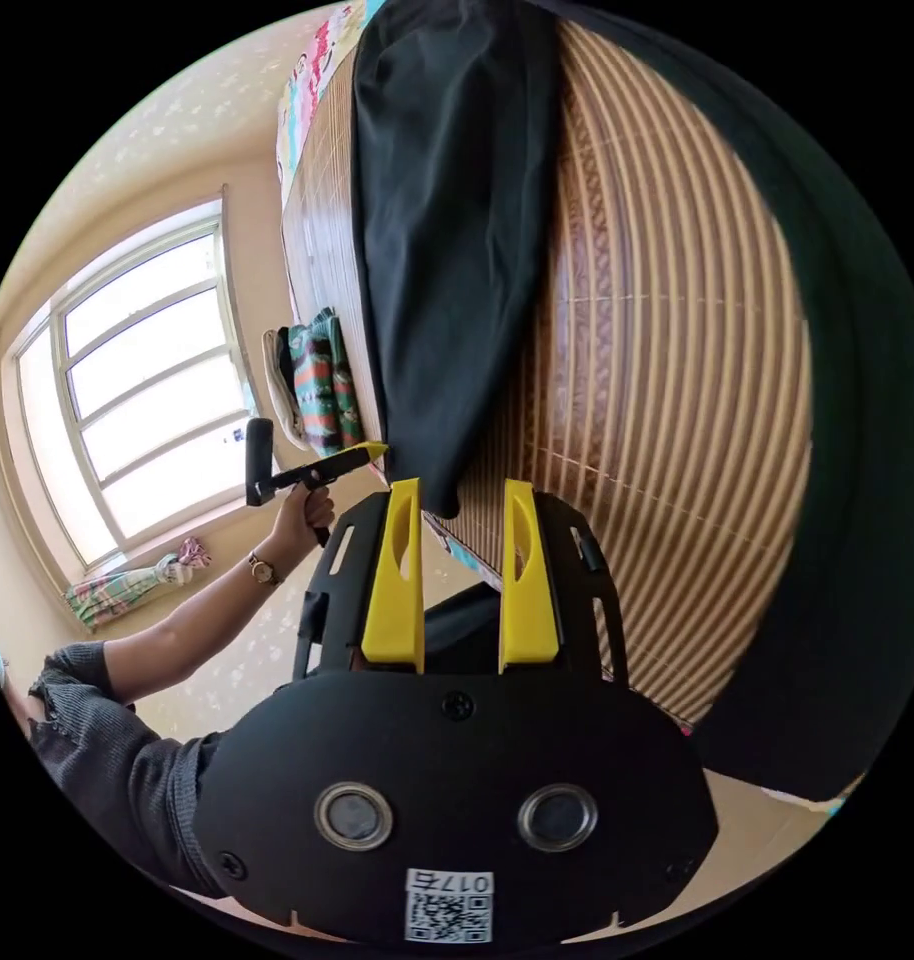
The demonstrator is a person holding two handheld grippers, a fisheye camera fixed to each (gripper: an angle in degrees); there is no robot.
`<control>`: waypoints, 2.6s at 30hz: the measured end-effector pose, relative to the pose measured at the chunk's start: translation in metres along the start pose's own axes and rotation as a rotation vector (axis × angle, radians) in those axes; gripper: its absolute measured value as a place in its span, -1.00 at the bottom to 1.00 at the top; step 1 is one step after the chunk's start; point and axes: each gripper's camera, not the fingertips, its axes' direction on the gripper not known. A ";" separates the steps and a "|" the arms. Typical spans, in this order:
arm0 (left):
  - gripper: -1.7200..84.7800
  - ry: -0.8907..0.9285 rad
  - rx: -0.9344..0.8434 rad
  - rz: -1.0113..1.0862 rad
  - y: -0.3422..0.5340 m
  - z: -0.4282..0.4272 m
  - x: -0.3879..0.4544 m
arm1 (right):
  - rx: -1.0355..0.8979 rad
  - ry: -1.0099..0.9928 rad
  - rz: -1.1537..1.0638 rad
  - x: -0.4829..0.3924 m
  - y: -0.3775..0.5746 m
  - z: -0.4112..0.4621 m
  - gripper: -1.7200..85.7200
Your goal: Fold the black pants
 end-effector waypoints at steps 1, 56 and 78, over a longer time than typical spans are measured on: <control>-0.77 -0.001 0.003 0.007 -0.006 -0.010 -0.010 | -0.026 0.010 -0.009 -0.001 -0.002 0.003 -0.73; -0.98 -0.116 -0.228 0.492 -0.095 0.065 0.040 | 0.365 0.129 0.275 0.184 0.390 -0.231 -0.89; -0.83 -0.196 -0.116 0.669 -0.025 0.043 0.102 | 0.107 0.316 -0.346 -0.057 0.359 -0.200 -0.89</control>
